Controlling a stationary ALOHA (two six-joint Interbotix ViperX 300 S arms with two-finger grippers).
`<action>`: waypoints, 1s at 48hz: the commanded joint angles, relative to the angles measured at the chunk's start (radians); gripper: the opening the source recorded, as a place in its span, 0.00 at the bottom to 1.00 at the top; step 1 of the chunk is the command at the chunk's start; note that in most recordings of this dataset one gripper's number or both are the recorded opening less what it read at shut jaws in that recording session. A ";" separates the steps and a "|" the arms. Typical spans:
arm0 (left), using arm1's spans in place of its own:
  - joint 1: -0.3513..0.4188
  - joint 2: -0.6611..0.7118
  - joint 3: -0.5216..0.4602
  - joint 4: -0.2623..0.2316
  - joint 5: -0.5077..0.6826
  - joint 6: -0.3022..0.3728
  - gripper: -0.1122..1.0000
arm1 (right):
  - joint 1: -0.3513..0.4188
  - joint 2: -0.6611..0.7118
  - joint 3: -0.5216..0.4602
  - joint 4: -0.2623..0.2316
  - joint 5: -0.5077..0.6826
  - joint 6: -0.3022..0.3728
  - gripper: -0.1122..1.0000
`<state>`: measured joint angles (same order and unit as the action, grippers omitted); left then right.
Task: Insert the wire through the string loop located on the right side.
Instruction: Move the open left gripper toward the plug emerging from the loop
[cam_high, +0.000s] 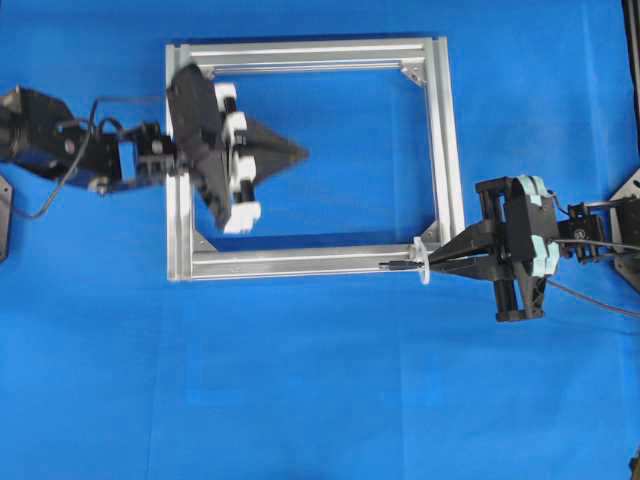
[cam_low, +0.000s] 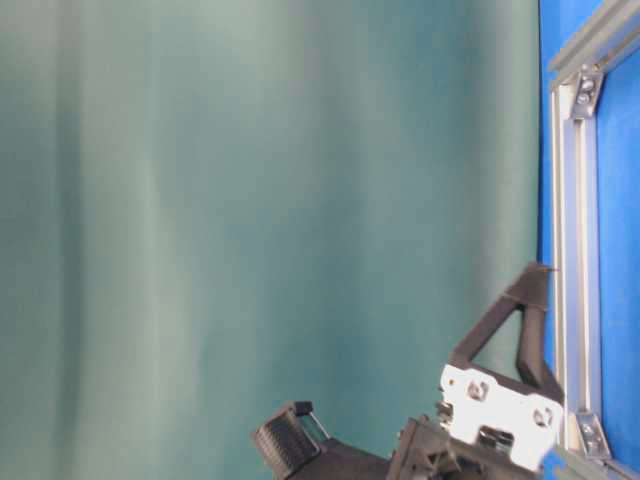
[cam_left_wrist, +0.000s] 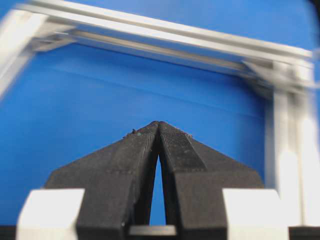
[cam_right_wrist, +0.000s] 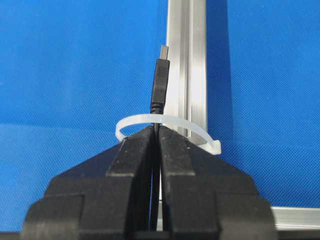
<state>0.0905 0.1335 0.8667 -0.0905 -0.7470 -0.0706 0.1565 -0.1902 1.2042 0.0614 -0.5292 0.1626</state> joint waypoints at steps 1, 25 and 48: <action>-0.049 -0.031 -0.005 0.003 -0.009 -0.020 0.10 | -0.002 -0.006 -0.015 0.002 -0.011 0.002 0.07; -0.255 -0.031 -0.005 0.003 -0.009 -0.092 0.10 | -0.003 -0.006 -0.015 0.002 -0.011 0.000 0.07; -0.262 0.000 -0.084 0.003 0.023 -0.091 0.10 | -0.002 -0.006 -0.015 0.002 -0.011 0.000 0.07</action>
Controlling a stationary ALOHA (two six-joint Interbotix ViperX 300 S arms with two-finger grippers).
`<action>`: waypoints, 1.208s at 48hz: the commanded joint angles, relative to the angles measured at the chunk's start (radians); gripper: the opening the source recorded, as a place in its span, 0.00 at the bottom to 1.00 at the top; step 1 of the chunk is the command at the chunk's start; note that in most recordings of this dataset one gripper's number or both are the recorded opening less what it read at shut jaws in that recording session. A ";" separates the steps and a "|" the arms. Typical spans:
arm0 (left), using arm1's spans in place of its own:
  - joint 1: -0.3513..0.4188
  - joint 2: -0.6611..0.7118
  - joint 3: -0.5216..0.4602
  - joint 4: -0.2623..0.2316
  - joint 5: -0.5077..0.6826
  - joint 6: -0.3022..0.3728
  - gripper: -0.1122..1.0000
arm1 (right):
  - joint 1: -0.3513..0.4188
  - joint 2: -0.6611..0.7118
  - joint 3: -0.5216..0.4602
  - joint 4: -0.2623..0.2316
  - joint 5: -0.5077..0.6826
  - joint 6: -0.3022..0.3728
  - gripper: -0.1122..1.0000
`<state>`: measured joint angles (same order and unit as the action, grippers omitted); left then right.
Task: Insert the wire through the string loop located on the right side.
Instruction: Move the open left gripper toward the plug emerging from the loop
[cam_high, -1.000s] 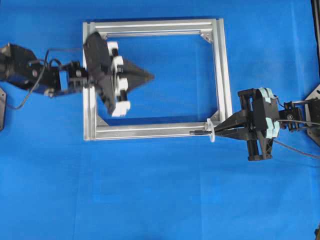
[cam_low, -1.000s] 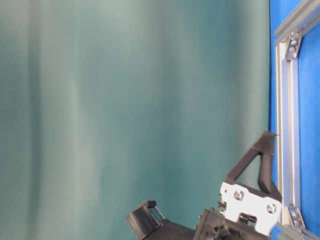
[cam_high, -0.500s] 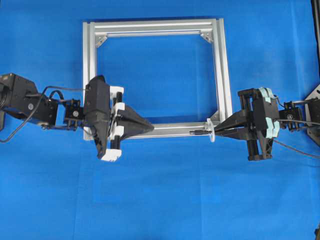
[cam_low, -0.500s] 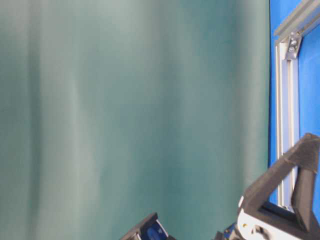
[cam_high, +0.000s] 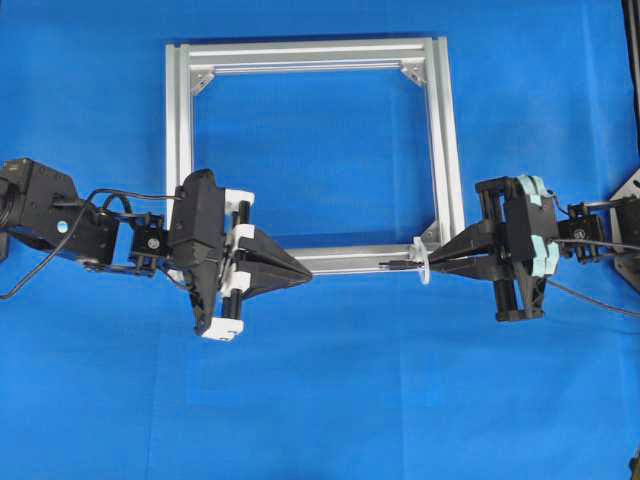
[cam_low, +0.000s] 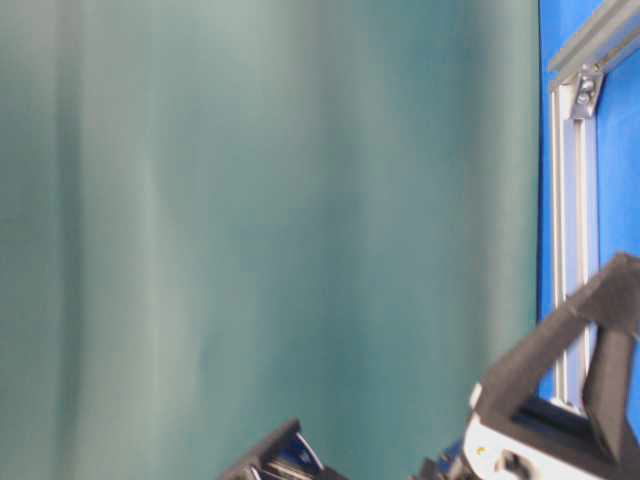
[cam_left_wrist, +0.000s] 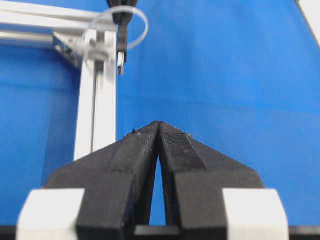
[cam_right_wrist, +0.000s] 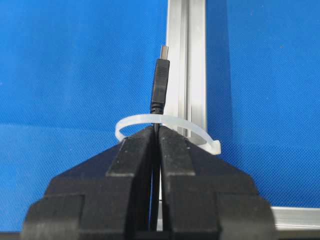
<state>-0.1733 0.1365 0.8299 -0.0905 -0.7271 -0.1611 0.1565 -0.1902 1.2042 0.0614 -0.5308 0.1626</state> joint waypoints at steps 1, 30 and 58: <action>0.003 0.000 -0.060 0.003 0.006 0.002 0.10 | -0.002 -0.006 -0.015 0.002 -0.009 0.000 0.07; 0.055 0.163 -0.465 0.003 0.298 0.014 0.10 | -0.002 -0.006 -0.017 0.000 -0.009 0.000 0.07; 0.057 0.155 -0.437 0.003 0.305 0.121 0.51 | -0.002 -0.006 -0.017 -0.003 -0.009 -0.002 0.07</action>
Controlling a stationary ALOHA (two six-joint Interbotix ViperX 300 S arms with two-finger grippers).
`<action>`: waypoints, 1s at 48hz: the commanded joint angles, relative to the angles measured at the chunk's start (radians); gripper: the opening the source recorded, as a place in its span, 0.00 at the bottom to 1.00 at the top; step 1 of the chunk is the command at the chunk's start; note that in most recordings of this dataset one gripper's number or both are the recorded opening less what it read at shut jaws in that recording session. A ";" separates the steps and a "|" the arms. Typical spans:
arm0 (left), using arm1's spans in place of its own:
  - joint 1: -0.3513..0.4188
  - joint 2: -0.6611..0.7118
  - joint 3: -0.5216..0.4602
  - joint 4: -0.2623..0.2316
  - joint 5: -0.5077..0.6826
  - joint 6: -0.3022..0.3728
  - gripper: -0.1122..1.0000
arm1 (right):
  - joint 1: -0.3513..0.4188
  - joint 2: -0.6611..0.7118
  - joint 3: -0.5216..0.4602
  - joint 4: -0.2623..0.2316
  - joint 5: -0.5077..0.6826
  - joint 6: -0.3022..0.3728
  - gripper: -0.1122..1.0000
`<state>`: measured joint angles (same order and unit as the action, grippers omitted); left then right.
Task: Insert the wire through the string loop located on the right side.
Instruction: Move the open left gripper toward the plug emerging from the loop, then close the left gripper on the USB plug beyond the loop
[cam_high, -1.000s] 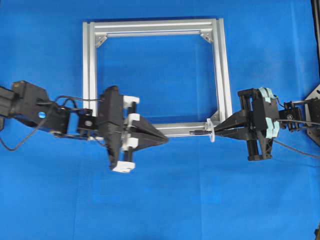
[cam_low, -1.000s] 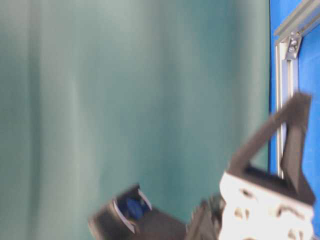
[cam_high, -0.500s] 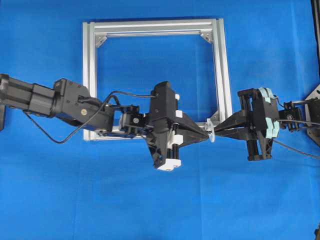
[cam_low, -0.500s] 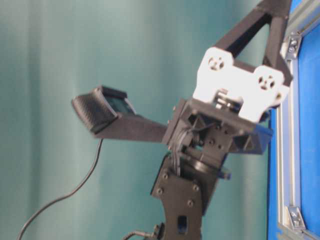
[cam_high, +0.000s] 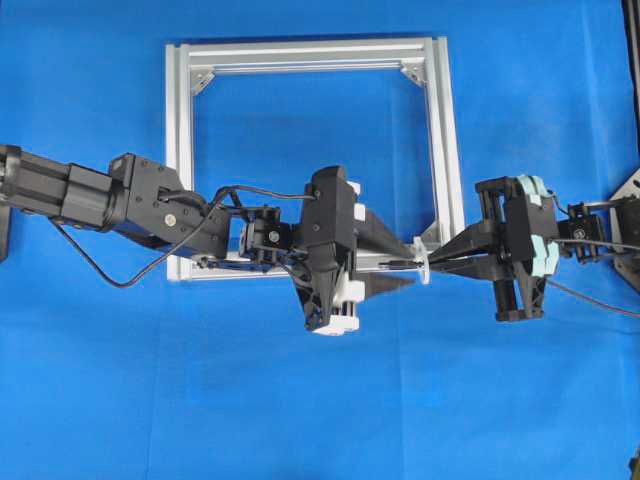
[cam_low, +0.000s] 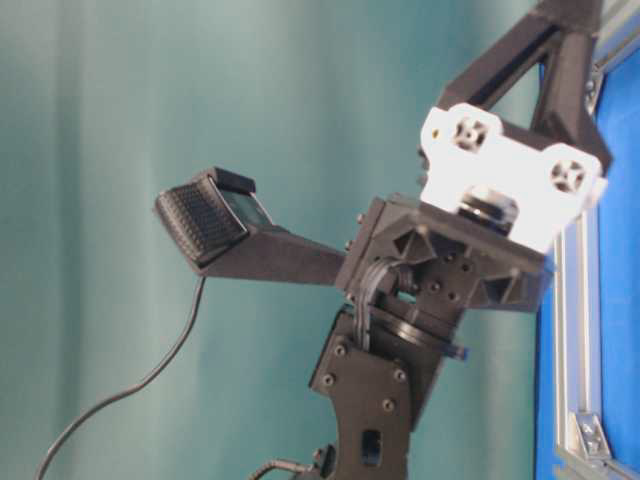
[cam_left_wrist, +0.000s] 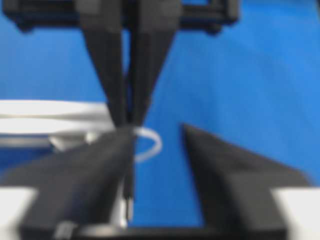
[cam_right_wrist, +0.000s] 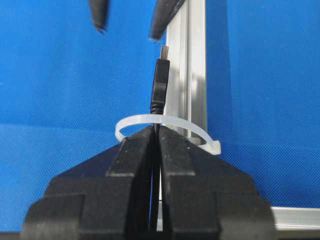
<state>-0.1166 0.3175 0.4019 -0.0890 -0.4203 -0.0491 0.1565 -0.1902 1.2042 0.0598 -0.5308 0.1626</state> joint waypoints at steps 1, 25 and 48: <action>0.000 -0.026 -0.011 0.002 -0.002 0.014 0.57 | -0.002 -0.006 -0.017 0.000 -0.009 -0.002 0.07; 0.009 0.048 -0.017 0.002 -0.012 0.038 0.89 | -0.002 -0.006 -0.017 -0.002 -0.009 -0.002 0.07; 0.018 0.087 -0.011 0.002 -0.021 0.038 0.89 | -0.003 -0.006 -0.017 -0.002 -0.009 -0.003 0.07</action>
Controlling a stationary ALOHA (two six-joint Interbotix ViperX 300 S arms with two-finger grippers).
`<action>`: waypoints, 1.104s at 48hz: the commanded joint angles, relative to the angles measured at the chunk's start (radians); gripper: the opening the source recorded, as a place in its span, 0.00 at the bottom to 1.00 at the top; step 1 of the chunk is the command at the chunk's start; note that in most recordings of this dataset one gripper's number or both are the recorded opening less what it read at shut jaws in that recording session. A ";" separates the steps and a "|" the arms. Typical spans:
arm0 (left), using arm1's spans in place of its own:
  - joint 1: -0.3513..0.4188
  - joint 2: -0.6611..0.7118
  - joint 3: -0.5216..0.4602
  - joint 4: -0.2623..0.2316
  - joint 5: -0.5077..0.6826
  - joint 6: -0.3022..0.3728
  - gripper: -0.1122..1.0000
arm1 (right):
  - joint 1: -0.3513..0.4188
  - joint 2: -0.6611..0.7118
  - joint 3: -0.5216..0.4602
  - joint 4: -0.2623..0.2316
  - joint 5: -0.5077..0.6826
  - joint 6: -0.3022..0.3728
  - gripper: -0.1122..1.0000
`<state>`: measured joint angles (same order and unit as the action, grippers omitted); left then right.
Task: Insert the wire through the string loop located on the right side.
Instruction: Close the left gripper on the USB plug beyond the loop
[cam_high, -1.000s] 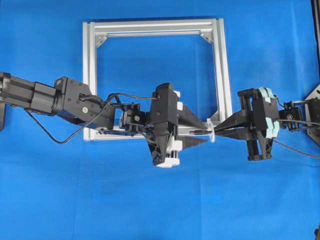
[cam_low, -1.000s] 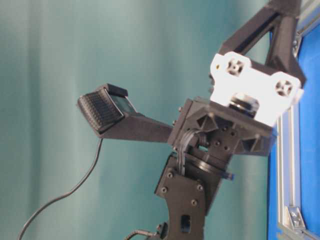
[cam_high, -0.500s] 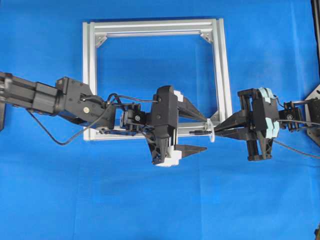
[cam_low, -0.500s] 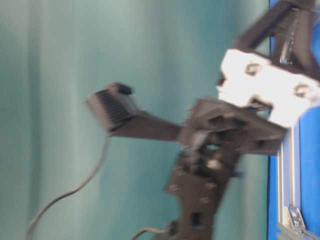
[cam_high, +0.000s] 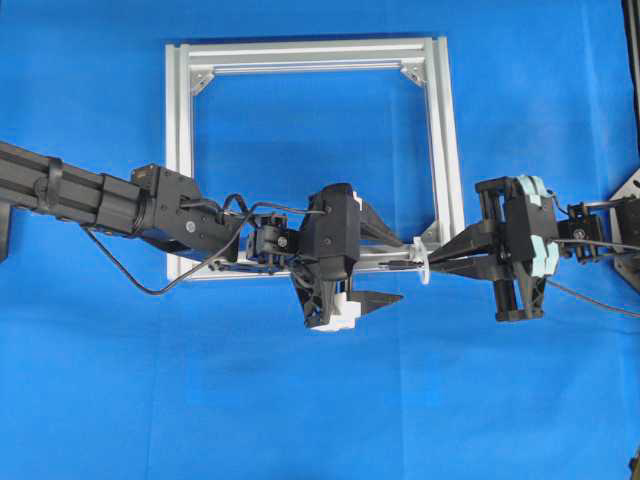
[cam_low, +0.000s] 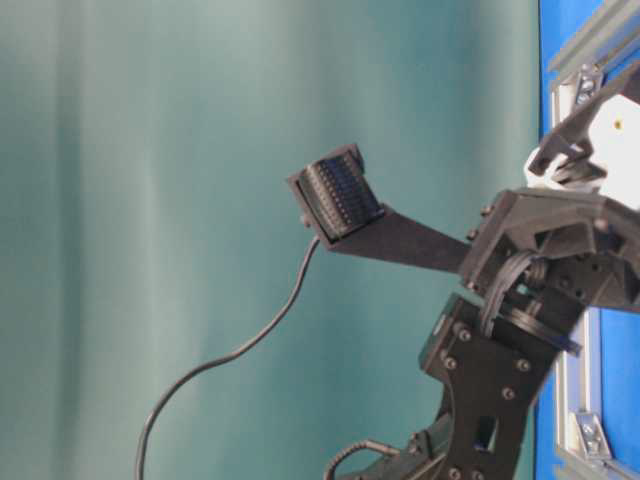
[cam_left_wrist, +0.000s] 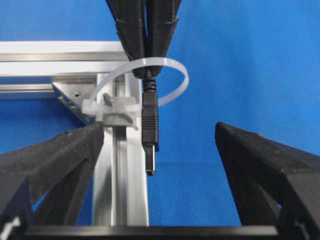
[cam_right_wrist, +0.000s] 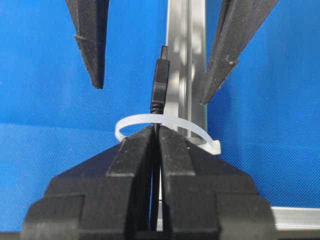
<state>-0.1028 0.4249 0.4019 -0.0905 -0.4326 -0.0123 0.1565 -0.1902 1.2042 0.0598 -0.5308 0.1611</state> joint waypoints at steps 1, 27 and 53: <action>0.005 -0.018 -0.011 0.005 -0.009 0.002 0.89 | -0.003 -0.006 -0.017 -0.002 -0.009 -0.002 0.07; 0.005 -0.020 -0.012 0.003 -0.009 0.003 0.89 | -0.002 -0.006 -0.017 -0.002 -0.008 -0.002 0.07; 0.015 -0.018 -0.021 0.003 -0.009 0.006 0.18 | -0.002 -0.006 -0.017 -0.002 -0.008 -0.002 0.07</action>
<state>-0.0951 0.4249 0.4004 -0.0890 -0.4326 -0.0092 0.1549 -0.1902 1.2042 0.0598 -0.5308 0.1611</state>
